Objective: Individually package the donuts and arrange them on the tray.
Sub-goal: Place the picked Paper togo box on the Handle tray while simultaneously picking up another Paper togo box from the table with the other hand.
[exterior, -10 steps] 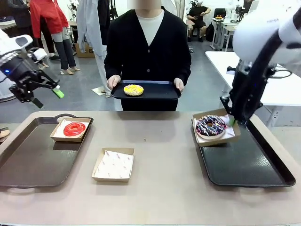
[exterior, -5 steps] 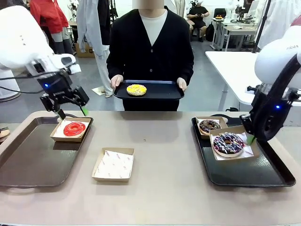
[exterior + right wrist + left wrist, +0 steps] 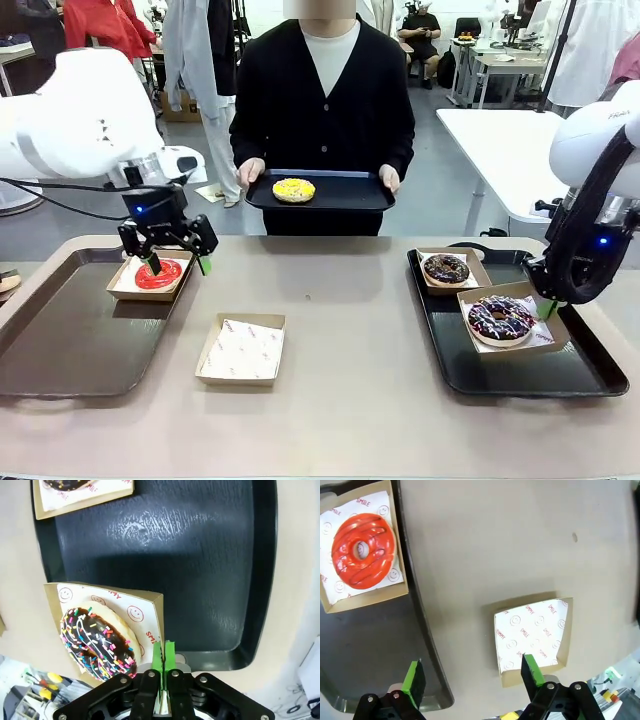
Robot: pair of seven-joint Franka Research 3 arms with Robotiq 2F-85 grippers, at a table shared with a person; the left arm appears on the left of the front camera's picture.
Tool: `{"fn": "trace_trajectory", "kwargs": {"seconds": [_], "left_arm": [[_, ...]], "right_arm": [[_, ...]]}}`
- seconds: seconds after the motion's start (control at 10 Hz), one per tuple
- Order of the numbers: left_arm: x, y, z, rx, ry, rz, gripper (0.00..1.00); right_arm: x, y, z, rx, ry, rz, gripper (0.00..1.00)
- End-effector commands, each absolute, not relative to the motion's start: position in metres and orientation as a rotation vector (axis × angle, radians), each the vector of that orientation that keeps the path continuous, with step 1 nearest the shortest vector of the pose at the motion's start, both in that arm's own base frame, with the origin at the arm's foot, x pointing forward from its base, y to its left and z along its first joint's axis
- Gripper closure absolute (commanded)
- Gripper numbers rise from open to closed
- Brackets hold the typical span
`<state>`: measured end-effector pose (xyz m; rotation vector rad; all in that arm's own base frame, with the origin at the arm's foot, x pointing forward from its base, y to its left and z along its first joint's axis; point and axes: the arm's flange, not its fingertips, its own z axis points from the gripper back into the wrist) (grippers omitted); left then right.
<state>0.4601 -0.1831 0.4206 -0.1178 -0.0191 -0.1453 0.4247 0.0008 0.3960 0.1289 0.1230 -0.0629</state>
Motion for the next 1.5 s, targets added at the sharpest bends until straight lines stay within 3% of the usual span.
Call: {"fn": "trace_trajectory", "kwargs": {"seconds": [0.0, 0.6, 1.4], "left_arm": [[0.463, -0.198, 0.404, -0.057, -0.029, -0.128, 0.00], [0.448, -0.221, 0.362, -0.077, 0.019, -0.080, 0.00], [0.448, -0.218, 0.367, -0.077, 0.032, -0.106, 0.00]], "right_arm": [[0.437, -0.006, 0.399, 0.118, 0.144, -0.047, 0.99], [0.433, -0.001, 0.394, 0.128, 0.134, -0.065, 0.99], [0.433, -0.001, 0.394, 0.128, 0.134, -0.065, 0.99]]}}
